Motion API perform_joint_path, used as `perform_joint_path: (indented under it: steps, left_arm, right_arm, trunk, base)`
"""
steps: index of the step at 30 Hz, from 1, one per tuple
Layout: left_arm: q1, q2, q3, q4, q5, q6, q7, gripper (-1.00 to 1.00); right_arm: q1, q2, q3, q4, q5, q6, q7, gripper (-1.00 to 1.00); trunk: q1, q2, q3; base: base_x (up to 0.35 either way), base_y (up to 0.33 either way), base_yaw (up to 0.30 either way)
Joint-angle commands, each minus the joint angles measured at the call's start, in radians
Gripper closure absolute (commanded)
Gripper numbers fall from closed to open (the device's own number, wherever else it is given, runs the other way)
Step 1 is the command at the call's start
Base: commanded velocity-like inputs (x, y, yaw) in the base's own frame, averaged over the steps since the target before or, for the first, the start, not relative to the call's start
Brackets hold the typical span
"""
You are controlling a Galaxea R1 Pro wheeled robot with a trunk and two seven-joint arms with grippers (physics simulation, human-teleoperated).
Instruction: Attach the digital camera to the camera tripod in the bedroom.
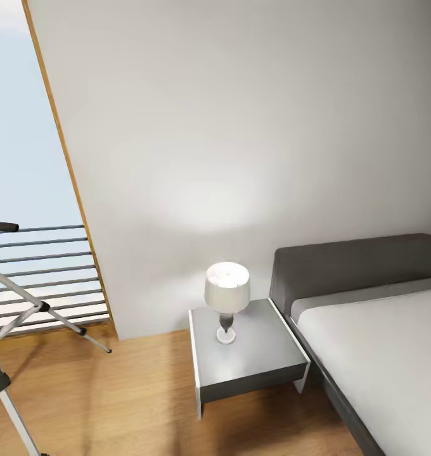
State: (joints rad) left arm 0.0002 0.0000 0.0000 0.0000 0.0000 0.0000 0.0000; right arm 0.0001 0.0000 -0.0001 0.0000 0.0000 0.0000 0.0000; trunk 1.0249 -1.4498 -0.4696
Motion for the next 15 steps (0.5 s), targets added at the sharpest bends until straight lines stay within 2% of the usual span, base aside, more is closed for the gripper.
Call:
perform_joint_path:
  steps: [1,3,9,15]
  left_arm:
    - [0.0,0.0,0.0,0.0,0.0,0.0,0.0,-1.0]
    - [-0.002,-0.009,-0.004,-0.002,0.005,-0.003,-0.003,-1.0]
    - [-0.001,-0.009,-0.004,-0.002,0.005,-0.003,-0.003,-1.0]
    - [0.0,-0.009,0.005,-0.034,0.025,-0.028,-0.002,-1.0]
  right_arm:
    - [0.0,0.0,0.0,0.0,0.0,0.0,0.0,-1.0]
    - [-0.002,-0.002,-0.006,-0.002,-0.009,-0.002,0.006,-1.0]
    - [-0.002,-0.002,-0.005,-0.002,-0.009,-0.002,0.005,-1.0]
    - [-0.002,-0.002,-0.003,-0.002,-0.009,-0.025,0.003,-1.0]
  trunk:
    - [0.0,0.0,0.0]
    - [0.0,0.0,0.0]
    - [0.0,0.0,0.0]
    - [0.0,0.0,0.0]
  base:
    - [0.0,0.0,0.0]
    - [0.0,0.0,0.0]
    - [0.0,0.0,0.0]
    - [0.0,0.0,0.0]
